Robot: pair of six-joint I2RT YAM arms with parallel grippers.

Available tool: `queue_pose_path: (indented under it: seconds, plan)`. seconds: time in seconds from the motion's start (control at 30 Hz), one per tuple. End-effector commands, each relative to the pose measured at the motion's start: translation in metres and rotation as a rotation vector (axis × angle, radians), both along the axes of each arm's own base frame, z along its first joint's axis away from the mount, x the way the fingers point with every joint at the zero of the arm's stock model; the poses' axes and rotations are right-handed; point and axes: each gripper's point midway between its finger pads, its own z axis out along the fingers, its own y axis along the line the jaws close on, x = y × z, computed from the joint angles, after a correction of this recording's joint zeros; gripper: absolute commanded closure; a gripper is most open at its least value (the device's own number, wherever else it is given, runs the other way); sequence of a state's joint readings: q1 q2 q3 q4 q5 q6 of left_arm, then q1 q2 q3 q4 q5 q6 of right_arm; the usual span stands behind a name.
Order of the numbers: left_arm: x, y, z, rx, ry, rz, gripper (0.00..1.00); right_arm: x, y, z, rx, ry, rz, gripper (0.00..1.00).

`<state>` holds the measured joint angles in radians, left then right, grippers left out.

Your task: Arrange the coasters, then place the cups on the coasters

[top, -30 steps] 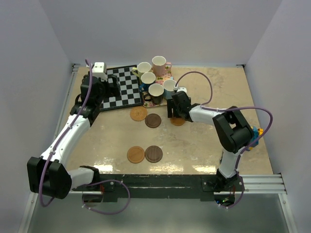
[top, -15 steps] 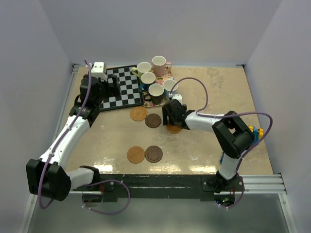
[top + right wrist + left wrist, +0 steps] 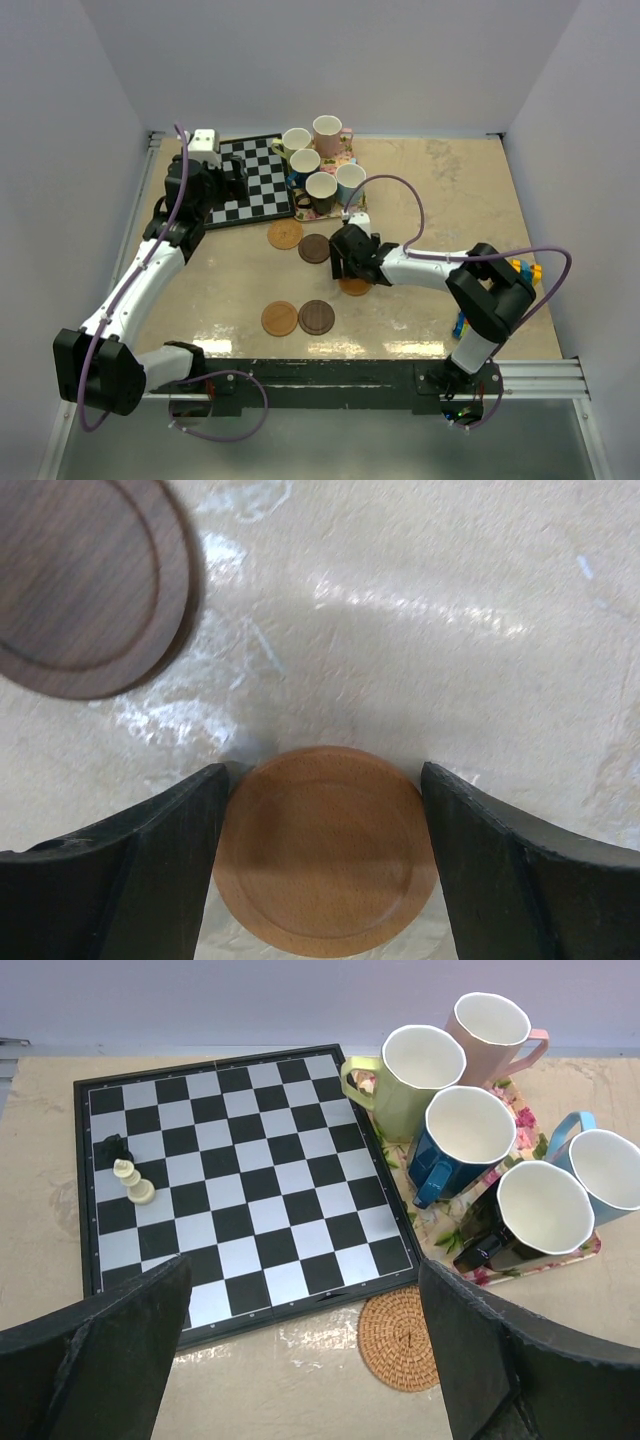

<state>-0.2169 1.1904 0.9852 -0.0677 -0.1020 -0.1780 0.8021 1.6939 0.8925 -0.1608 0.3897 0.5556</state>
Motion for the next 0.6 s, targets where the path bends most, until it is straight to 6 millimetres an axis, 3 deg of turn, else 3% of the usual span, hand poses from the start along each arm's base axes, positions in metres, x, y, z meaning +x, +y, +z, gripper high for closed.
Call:
queue_pose_path:
  seconds: [0.0, 0.27, 0.4, 0.57]
  plan:
    - [0.0, -0.004, 0.023, -0.038, -0.074, -0.008, 0.0, -0.053, -0.014, -0.027, -0.067, 0.159, -0.014, 0.2]
    - [0.0, -0.006, 0.023, -0.042, -0.075, -0.013, 0.0, -0.079, -0.012, -0.021, -0.086, 0.181, -0.019, 0.2]
    - [-0.001, -0.008, 0.024, -0.045, -0.075, -0.019, 0.0, -0.08, -0.019, -0.018, -0.102, 0.173, -0.034, 0.18]
    - [0.0, -0.008, 0.022, -0.042, -0.073, -0.016, 0.0, -0.071, -0.008, 0.003, -0.05, 0.13, -0.031, 0.12]
